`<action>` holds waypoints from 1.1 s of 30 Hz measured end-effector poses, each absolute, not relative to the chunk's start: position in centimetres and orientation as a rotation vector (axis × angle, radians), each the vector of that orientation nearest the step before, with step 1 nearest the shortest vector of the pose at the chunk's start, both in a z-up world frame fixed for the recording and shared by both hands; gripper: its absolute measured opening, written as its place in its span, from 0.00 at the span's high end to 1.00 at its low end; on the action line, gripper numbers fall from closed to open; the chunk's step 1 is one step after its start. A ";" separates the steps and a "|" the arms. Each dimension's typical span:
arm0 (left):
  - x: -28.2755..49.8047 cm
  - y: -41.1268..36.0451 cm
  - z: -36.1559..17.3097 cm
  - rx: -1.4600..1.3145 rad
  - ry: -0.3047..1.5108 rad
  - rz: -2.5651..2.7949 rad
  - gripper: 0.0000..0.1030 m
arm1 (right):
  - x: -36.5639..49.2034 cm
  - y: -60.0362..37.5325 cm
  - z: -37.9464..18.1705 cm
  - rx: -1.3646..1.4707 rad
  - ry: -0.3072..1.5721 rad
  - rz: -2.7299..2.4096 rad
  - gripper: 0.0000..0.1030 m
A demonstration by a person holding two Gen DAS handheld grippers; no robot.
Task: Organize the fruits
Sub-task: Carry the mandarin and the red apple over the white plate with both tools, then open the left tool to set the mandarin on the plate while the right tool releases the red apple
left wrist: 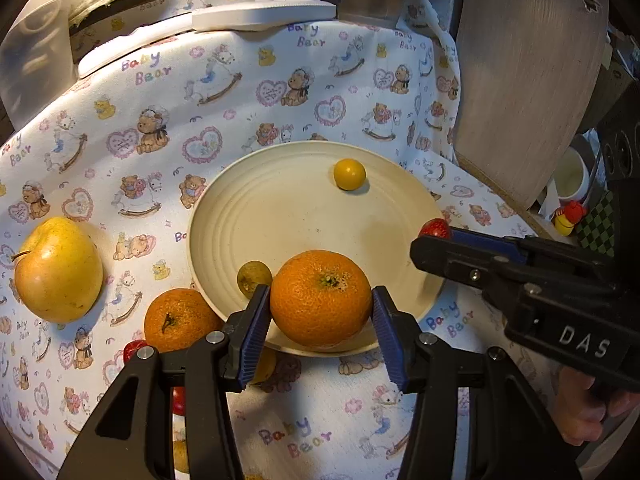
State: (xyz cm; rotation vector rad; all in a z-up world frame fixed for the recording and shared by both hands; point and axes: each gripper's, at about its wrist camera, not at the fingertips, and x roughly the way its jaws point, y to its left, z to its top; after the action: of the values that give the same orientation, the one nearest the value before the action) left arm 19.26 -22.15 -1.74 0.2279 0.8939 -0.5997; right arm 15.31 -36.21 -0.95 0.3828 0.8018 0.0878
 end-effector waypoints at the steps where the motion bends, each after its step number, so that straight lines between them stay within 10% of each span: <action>1: 19.3 -22.2 -1.8 0.229 0.897 -0.604 0.52 | 15.4 -36.3 -1.1 0.386 0.808 0.081 0.74; 24: 19.4 -22.4 -2.7 0.275 0.875 -0.576 0.51 | 15.7 -36.6 -1.1 0.343 0.838 0.018 0.74; 33: 18.4 -20.7 -0.5 0.246 0.801 -0.559 0.36 | 15.7 -36.2 -1.0 0.319 0.839 0.018 0.74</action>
State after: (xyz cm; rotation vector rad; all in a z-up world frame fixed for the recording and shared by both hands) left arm 18.37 -20.73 -0.49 0.2458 0.8006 -0.5594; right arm 15.68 -36.18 -1.03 0.3194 0.8389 0.0178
